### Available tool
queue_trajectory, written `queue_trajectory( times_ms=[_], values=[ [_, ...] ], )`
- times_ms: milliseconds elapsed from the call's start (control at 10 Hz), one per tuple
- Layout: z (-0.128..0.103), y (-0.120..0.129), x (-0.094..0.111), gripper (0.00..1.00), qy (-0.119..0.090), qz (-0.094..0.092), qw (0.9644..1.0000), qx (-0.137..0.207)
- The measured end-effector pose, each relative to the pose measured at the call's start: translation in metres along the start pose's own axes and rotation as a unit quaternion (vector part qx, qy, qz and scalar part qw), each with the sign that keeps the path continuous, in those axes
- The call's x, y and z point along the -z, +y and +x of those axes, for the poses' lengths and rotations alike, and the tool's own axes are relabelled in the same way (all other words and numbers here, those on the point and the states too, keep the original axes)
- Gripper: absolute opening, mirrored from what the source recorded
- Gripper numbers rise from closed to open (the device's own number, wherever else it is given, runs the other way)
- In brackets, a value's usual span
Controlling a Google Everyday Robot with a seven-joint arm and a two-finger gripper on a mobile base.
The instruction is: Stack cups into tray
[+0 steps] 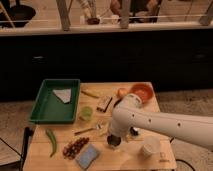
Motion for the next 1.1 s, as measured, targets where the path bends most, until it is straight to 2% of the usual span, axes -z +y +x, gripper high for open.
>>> queue_trajectory(
  times_ms=[900,1000,1100],
  values=[
    [0.004,0.017,-0.012,0.8,-0.046,-0.018,0.9979,-0.041],
    [0.004,0.017,-0.014,0.76,-0.051,-0.018,0.9976,-0.043],
    [0.004,0.018,-0.016,0.67,-0.056,-0.019,0.9972,-0.045]
  ],
)
